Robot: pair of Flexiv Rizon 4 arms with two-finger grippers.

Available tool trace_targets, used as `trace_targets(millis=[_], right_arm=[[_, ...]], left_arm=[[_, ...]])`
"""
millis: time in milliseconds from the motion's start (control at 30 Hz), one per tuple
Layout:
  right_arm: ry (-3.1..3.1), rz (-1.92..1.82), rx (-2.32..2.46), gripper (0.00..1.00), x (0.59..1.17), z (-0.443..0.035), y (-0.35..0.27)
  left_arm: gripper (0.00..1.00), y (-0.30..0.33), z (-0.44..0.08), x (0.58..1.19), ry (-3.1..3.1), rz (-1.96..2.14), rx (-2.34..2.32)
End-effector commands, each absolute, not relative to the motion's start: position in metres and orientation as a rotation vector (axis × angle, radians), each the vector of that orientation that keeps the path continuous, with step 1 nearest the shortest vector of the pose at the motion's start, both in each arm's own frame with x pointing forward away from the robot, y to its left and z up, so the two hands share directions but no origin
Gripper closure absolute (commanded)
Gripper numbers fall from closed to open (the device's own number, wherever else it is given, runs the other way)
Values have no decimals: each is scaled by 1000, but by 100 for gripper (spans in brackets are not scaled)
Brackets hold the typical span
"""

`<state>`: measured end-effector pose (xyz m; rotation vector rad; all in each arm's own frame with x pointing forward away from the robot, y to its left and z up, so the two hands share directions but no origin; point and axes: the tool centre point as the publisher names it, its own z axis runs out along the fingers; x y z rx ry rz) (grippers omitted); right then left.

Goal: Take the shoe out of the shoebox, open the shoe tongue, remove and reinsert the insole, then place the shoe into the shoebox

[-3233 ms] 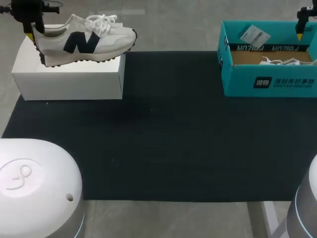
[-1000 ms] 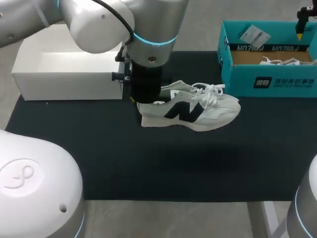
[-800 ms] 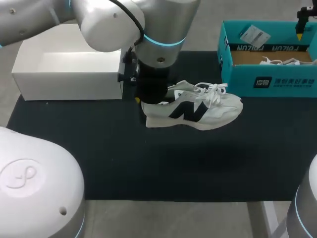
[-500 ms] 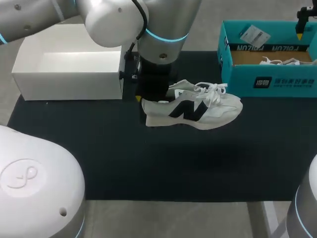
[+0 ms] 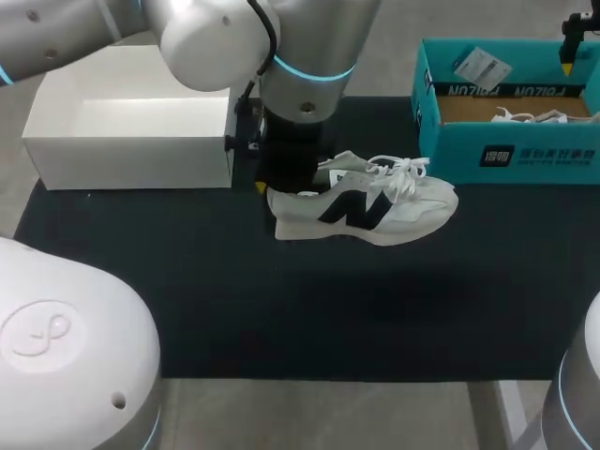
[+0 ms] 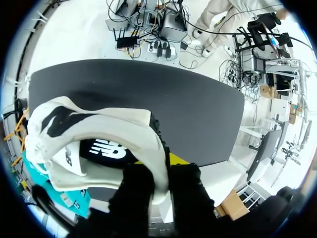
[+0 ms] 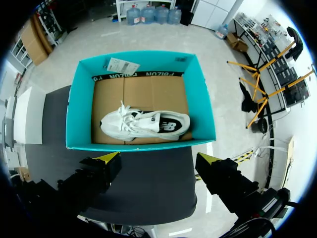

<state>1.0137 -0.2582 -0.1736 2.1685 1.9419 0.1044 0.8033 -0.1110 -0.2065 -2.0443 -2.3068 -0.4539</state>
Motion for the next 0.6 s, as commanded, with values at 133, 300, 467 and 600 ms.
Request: trace_targets(millis=[133,300,467,600], right_arm=[[1941,107,2168,0,1013,-174,-258],[1941,107,2168,0,1013,-174,-258],[1941,107,2168,0,1013,-174,-258],[1941,107,2168,0,1013,-174,-258]], left_arm=[[100,-121,-241,802,-2288,-499,-2054],[100,-126,-272,801,-2293,-522,-2039],[100,-129,-301,803,-2258,-506,-2028],[100,-132,-321,805,-2225,-511,-2024]])
